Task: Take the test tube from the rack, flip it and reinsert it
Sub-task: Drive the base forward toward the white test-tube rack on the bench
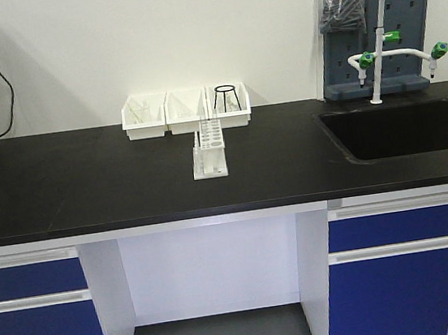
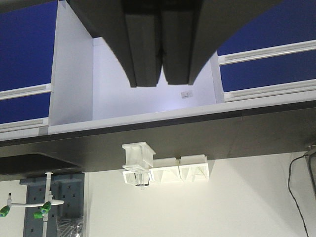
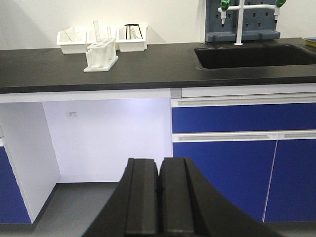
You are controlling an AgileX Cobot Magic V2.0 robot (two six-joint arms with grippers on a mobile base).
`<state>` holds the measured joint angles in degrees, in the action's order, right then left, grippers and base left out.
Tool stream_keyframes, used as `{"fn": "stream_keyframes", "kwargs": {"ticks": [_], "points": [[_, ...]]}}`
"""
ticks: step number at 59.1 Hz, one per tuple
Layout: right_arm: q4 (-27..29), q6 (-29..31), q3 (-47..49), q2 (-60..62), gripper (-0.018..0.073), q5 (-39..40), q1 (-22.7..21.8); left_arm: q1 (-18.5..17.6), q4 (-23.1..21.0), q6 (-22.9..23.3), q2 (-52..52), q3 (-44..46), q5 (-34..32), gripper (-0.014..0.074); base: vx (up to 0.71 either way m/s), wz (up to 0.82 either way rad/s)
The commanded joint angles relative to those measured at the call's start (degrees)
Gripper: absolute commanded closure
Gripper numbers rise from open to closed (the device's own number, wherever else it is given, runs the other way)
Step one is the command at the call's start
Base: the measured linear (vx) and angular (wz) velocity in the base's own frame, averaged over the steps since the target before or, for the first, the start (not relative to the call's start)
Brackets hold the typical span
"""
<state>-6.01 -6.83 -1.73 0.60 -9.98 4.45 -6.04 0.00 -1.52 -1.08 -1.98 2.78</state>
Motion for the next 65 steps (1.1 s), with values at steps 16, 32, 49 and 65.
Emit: {"fn": "stream_keyframes", "kwargs": {"ticks": [16,32,49,65], "points": [[-0.07,0.07,-0.17,0.78,0.0570,4.37,-0.34,-0.01,0.00,0.13,-0.44,0.34,-4.66,0.0602,0.00,0.00],[-0.07,0.07,-0.17,0.78,0.0570,4.56,-0.34,-0.01,0.00,0.13,-0.44,0.34,-4.66,0.0602,0.00,0.01],[-0.07,0.07,-0.17,0.78,0.0570,4.59,-0.34,-0.01,0.00,0.13,-0.44,0.34,-4.66,0.0602,0.02,0.01],[-0.07,0.07,-0.17,0.78,0.0570,4.59,-0.34,-0.01,0.00,0.13,-0.44,0.34,-4.66,0.0602,0.14,-0.01]]}}
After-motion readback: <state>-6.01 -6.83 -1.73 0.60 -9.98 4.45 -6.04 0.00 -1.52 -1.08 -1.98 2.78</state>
